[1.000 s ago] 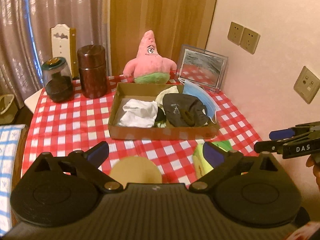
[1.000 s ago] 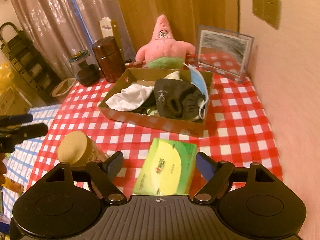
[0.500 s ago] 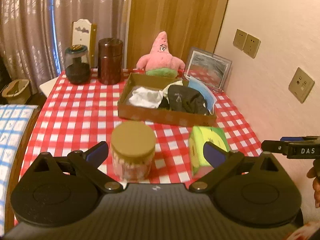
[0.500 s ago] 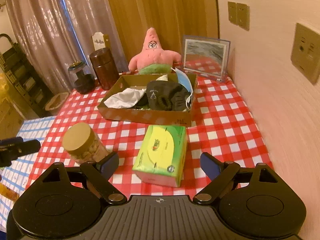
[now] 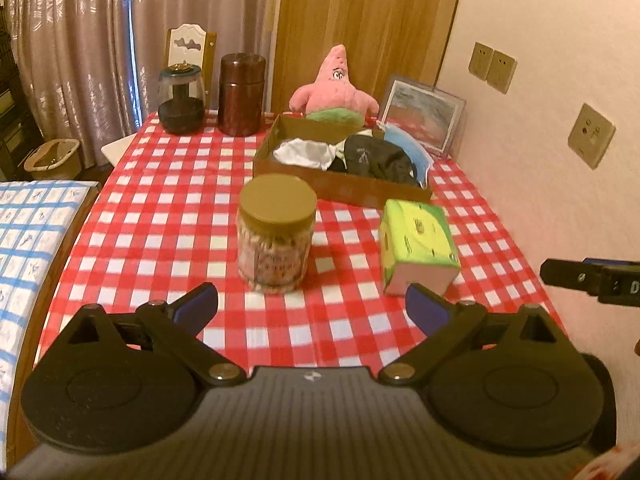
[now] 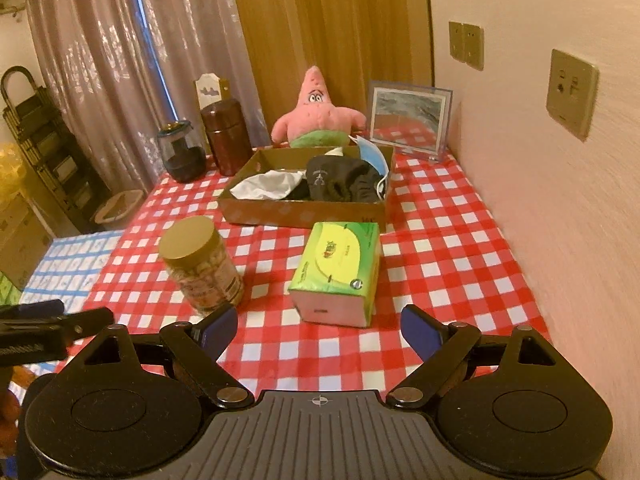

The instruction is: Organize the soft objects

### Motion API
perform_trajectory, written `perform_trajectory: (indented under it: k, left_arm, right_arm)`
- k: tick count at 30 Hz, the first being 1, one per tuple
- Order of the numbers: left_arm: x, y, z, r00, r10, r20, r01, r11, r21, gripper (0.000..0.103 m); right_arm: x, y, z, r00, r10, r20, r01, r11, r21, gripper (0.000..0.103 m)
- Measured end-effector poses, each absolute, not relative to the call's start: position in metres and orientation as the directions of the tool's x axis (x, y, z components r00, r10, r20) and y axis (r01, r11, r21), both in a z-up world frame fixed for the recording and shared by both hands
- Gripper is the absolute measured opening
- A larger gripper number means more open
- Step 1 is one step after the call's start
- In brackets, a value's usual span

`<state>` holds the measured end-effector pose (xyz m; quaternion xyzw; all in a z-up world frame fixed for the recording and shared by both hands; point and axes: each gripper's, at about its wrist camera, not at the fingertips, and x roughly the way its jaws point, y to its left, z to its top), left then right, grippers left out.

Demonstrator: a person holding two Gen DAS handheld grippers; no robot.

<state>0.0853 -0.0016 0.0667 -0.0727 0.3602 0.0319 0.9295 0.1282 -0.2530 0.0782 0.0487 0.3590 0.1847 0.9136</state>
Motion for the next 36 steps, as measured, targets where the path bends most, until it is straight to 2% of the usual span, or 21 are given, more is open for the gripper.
perform_trajectory:
  k: [17, 36]
  left_arm:
    - [0.016, -0.025, 0.067, 0.766, 0.036, -0.642, -0.129, 0.987, -0.098, 0.1]
    - [-0.013, -0.039, 0.072, 0.786, 0.031, -0.617, -0.101, 0.992, -0.08, 0.1]
  right_arm:
    - [0.047, -0.252, 0.077, 0.712, 0.359, -0.604, -0.342, 0.928, 0.148, 0.088]
    - [0.02, -0.255, 0.076, 0.728, 0.355, -0.587, -0.336, 0.93, 0.145, 0.088]
